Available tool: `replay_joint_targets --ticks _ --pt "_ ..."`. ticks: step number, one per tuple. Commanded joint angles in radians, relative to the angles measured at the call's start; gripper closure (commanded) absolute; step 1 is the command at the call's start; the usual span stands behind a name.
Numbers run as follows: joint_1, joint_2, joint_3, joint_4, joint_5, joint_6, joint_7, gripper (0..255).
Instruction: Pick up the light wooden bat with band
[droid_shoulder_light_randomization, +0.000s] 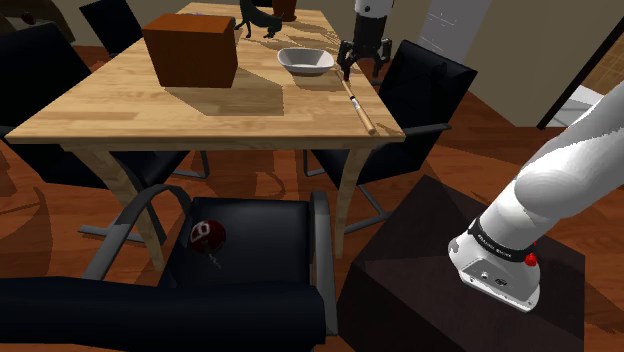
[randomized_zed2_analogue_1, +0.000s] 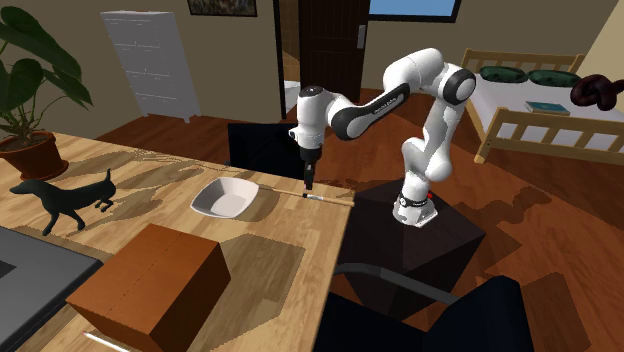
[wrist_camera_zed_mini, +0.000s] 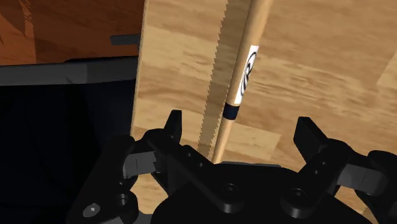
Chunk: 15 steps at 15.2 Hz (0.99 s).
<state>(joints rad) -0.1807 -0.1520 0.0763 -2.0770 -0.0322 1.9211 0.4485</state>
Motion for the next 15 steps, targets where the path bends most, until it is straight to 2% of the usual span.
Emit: replay_joint_targets --ticks 1,3,10,13,14,15 --pt "-0.016 0.076 -0.010 0.042 0.009 0.018 0.058 0" --pt "-0.028 0.146 -0.020 0.083 0.020 0.033 0.111 0" --pt "-0.027 0.175 -0.020 0.020 0.017 0.124 0.113 0" --pt "-0.027 0.177 -0.020 0.016 0.017 0.131 0.114 0" --pt "-0.027 0.179 -0.020 0.016 0.017 0.133 0.114 255" --pt "-0.027 0.179 -0.020 0.016 0.017 0.133 0.114 255"
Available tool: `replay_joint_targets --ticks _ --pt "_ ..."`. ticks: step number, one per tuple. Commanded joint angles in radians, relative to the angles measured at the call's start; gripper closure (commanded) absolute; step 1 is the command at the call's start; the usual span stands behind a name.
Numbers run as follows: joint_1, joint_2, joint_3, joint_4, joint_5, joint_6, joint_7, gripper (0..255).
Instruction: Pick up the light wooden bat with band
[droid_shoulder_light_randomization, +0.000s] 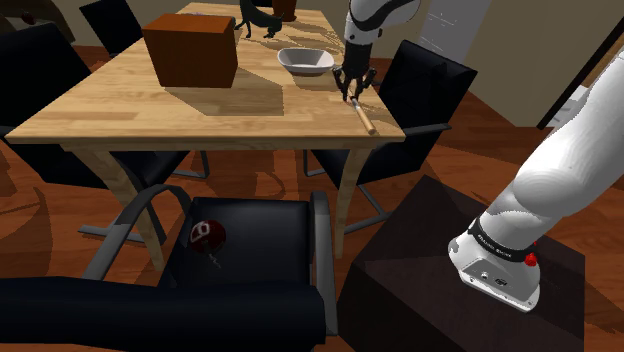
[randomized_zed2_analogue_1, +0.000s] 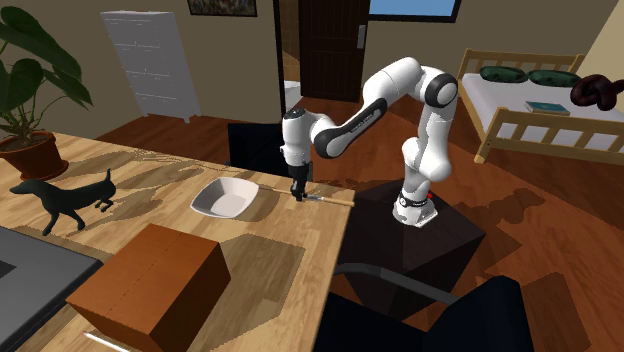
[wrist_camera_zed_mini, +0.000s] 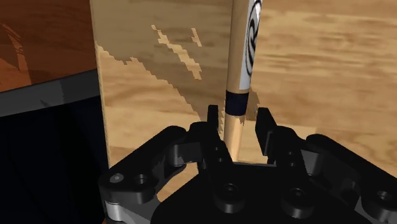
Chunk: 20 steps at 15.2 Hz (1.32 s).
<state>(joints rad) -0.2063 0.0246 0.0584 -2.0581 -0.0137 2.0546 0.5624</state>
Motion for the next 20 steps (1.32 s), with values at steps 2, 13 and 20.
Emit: replay_joint_targets --ticks 2,13,20 --pt "-0.002 0.004 -0.002 -0.005 -0.001 0.003 0.000 255" --pt "-0.002 -0.021 -0.002 0.040 0.000 -0.067 -0.002 255" --pt "-0.002 -0.043 -0.002 0.109 0.002 -0.158 -0.004 255"
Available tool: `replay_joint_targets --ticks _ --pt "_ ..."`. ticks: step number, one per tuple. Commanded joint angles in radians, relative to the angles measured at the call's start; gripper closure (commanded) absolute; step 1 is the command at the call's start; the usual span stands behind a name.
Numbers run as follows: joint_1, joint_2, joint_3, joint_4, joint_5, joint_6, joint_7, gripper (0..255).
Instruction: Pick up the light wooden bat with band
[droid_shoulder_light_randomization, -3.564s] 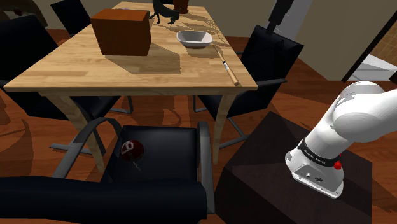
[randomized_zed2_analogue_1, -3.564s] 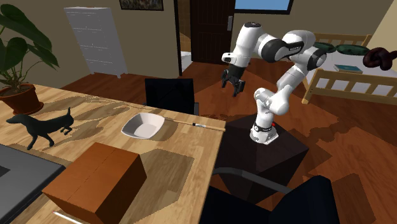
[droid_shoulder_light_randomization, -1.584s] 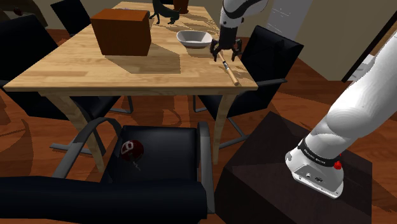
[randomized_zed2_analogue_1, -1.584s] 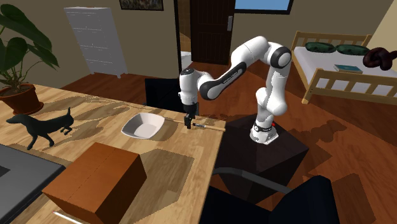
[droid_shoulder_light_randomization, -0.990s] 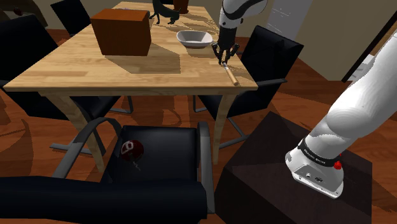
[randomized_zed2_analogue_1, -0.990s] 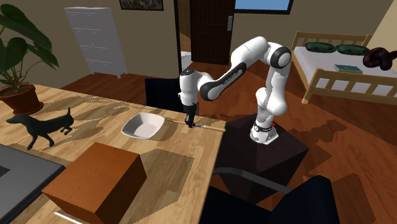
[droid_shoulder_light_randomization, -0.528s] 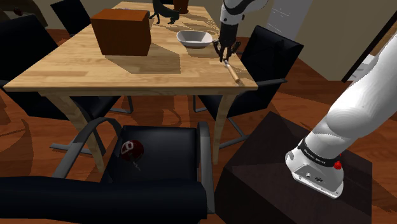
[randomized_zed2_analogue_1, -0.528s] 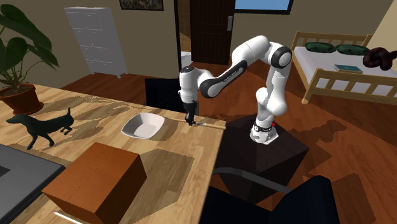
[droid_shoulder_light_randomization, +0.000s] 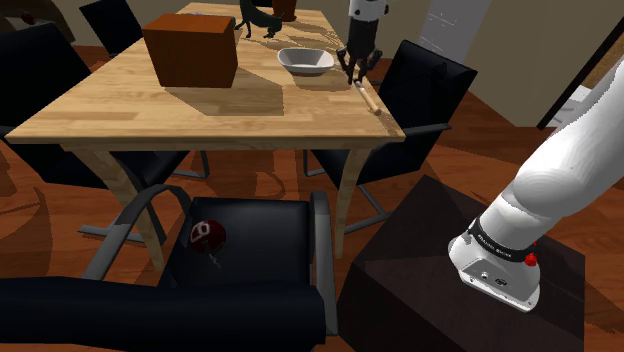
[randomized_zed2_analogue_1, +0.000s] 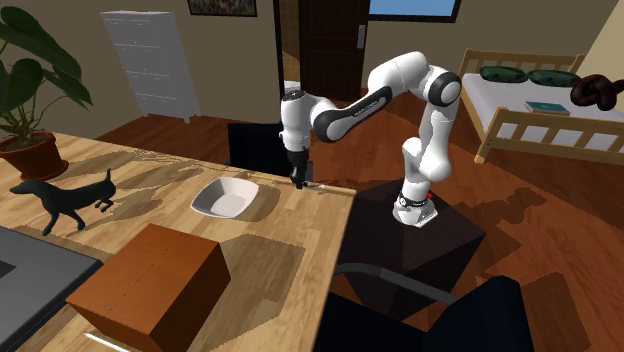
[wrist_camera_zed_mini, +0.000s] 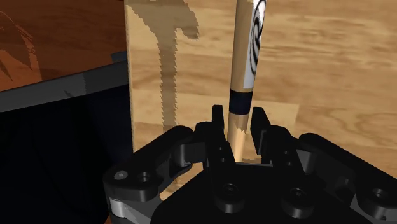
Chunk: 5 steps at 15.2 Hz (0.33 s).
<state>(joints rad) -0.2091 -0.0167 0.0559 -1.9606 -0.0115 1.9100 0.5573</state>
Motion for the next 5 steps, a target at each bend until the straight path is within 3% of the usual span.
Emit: replay_joint_targets --ticks 1,5 --pt "0.000 -0.004 0.000 0.023 0.000 -0.027 0.001 255" --pt "0.000 -0.008 0.000 0.047 0.001 -0.055 0.000 255"
